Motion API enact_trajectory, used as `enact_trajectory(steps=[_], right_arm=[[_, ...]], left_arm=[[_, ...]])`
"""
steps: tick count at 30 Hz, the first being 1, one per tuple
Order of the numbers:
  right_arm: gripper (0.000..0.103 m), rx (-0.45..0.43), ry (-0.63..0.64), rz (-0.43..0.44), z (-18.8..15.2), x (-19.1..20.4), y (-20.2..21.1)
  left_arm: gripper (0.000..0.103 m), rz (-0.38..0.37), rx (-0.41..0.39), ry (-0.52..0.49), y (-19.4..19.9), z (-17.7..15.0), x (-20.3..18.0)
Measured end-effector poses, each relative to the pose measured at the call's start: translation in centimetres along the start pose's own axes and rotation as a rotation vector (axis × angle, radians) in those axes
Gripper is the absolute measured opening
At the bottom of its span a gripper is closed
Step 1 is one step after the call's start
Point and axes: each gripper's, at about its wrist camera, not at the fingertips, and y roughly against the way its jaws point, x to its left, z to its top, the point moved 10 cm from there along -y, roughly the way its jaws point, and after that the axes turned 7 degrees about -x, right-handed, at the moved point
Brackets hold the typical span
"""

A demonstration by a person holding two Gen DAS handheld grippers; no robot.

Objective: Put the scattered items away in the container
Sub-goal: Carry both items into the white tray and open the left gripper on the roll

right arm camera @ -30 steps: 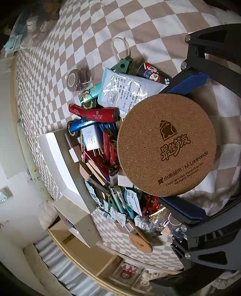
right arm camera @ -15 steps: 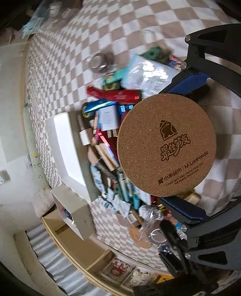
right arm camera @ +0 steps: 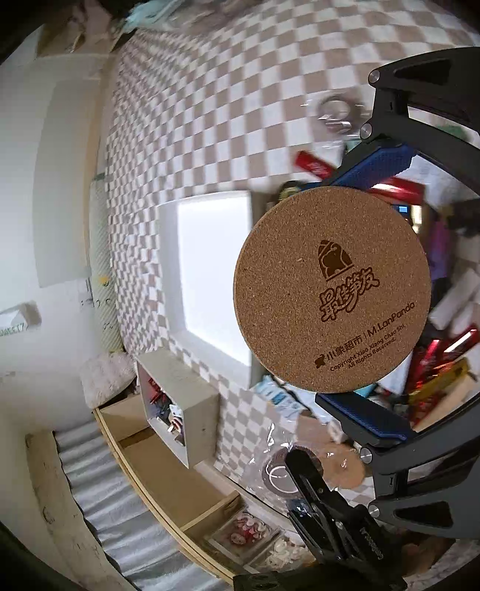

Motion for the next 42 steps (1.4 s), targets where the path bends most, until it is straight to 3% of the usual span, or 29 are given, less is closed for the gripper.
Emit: enact_trajectory(steps=[9, 16, 26, 35, 42], right_arm=[[0.099, -0.011, 0.036, -0.015, 5.6, 0.1, -3.6], [0.099, 0.026, -0.016, -0.028, 8.2, -2.1, -7.2], [0.099, 0.102, -0.061, -0.09, 9.0, -5.2, -12.9], [0.099, 0.203, -0.1, -0.139, 6.9, -7.9, -17.8], [0.099, 0.227, -0.094, -0.144, 5.7, -8.2, -20.0]], left_arm=[[0.05, 0.016, -0.038, -0.011, -3.6, 5.2, 0.6], [0.05, 0.027, -0.013, 0.024, -7.6, 7.0, 1.8], [0.05, 0.036, 0.091, 0.071, -14.3, 6.2, 3.6], [0.05, 0.05, 0.16, 0.121, -19.3, 4.5, 5.3], [0.05, 0.065, 0.22, 0.146, -22.3, 2.3, 6.2]])
